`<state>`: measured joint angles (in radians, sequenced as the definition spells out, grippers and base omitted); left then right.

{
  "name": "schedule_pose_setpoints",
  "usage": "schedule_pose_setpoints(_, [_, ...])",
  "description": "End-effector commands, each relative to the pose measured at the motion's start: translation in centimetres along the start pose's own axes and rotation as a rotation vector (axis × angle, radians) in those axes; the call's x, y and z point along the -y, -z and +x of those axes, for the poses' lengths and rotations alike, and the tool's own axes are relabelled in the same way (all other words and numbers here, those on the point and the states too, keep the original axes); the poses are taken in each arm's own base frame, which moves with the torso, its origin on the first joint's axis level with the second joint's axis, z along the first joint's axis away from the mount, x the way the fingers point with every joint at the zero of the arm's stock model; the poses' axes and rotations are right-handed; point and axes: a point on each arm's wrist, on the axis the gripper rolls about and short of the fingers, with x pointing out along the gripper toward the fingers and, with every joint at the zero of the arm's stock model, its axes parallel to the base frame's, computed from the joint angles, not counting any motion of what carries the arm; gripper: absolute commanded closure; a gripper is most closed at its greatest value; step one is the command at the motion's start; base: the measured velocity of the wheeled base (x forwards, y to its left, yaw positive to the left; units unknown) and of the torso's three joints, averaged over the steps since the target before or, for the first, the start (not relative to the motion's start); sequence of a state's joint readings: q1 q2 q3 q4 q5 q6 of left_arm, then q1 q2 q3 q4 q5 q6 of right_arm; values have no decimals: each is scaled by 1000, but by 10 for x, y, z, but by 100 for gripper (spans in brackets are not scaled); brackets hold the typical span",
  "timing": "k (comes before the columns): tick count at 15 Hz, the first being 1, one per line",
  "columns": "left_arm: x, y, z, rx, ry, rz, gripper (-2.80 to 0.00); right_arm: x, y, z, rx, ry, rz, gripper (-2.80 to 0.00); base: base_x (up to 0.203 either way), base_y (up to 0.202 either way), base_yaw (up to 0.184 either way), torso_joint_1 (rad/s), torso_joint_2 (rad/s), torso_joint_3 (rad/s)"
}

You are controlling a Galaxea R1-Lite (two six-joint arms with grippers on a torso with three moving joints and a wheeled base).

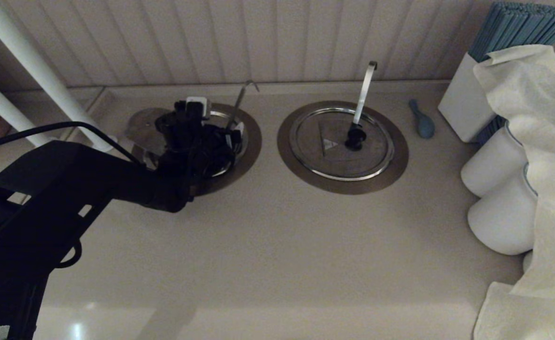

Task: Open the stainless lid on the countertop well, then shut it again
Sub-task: Stir with a spoon

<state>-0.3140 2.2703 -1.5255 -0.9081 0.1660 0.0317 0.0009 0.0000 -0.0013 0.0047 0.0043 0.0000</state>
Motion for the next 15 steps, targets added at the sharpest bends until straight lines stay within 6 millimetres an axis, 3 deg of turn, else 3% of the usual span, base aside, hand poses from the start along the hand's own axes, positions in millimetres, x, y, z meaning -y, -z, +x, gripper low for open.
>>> schedule_pose_setpoints(1, [0, 3, 2, 4, -4, 0, -280, 0, 0, 0, 0, -1, 0, 0, 0, 0, 0, 0, 0, 0])
schedule_pose_setpoints(8, [-1, -14, 11, 76, -53, -15, -280, 0, 0, 0, -1, -1, 0, 0, 0, 0, 0, 0, 0, 0])
schedule_pose_setpoints(15, [1, 1, 20, 67, -60, -14, -280, 0, 0, 0, 0, -1, 0, 0, 0, 0, 0, 0, 0, 0])
